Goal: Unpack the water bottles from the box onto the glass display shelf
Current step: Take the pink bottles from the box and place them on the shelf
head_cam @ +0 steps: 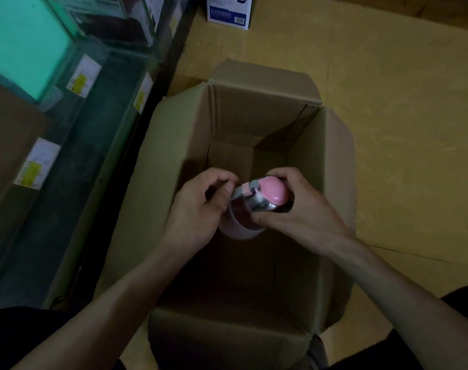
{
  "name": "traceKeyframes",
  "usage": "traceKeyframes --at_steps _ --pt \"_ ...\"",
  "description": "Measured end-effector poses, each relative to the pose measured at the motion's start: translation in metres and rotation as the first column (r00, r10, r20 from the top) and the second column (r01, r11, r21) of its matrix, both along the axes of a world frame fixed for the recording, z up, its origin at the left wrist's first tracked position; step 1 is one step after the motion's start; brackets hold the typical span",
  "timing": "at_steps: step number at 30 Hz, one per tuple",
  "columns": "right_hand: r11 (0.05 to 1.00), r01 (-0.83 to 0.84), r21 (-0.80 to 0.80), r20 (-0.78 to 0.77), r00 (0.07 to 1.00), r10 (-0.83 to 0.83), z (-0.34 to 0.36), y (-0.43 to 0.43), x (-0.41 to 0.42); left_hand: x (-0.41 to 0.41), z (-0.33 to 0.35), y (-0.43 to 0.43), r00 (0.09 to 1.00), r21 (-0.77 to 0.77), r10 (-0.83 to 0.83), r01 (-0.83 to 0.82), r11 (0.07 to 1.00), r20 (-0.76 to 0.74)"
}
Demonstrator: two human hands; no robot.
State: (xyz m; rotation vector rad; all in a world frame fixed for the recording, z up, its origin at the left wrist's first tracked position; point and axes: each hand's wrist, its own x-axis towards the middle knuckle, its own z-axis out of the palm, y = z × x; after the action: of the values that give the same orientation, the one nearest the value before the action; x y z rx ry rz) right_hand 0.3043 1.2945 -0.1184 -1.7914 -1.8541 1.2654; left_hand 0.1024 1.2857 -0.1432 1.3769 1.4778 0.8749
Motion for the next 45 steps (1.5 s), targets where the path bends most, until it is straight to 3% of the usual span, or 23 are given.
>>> traceKeyframes --at_steps 4,6,9,12,14,21,26,32,41,45 --pt "0.992 0.122 -0.020 -0.161 0.979 -0.123 0.008 0.003 0.004 0.002 -0.002 -0.006 0.972 0.157 -0.071 0.107 0.982 -0.222" --pt "0.986 0.161 -0.034 -0.216 0.962 -0.165 0.010 0.005 0.006 0.004 0.001 -0.009 0.955 0.147 -0.109 0.154 0.977 -0.275" --pt "0.981 0.185 -0.053 -0.274 0.942 -0.193 0.012 0.007 0.009 0.008 0.005 -0.011 0.965 0.039 -0.207 0.216 0.976 -0.163" --pt "0.975 0.201 -0.092 -0.359 0.907 -0.221 0.012 0.009 0.009 0.013 0.012 -0.009 0.955 -0.103 -0.277 0.288 0.952 0.104" --pt "0.966 0.225 -0.124 -0.417 0.872 -0.257 0.011 0.010 0.009 0.016 0.017 -0.008 0.940 -0.172 -0.241 0.285 0.943 0.240" --pt "0.919 0.291 -0.267 -0.474 0.790 -0.388 0.003 0.016 0.000 0.028 0.022 -0.014 0.899 -0.299 -0.078 0.224 0.928 0.431" --pt "0.915 0.155 -0.372 -0.472 0.817 -0.330 0.008 0.015 -0.009 0.027 0.020 -0.015 0.891 -0.384 0.007 0.188 0.904 0.453" --pt "0.849 0.091 -0.520 -0.478 0.793 -0.377 0.029 0.007 -0.015 0.025 0.034 -0.022 0.854 -0.487 0.131 0.155 0.860 0.503" --pt "0.682 0.016 -0.731 -0.354 0.845 -0.400 0.090 0.013 -0.012 0.027 0.085 -0.038 0.880 -0.551 0.135 0.160 0.819 0.456" --pt "0.595 0.051 -0.802 -0.309 0.817 -0.487 0.112 -0.001 -0.012 0.027 0.119 -0.045 0.877 -0.581 0.165 0.149 0.800 0.451"
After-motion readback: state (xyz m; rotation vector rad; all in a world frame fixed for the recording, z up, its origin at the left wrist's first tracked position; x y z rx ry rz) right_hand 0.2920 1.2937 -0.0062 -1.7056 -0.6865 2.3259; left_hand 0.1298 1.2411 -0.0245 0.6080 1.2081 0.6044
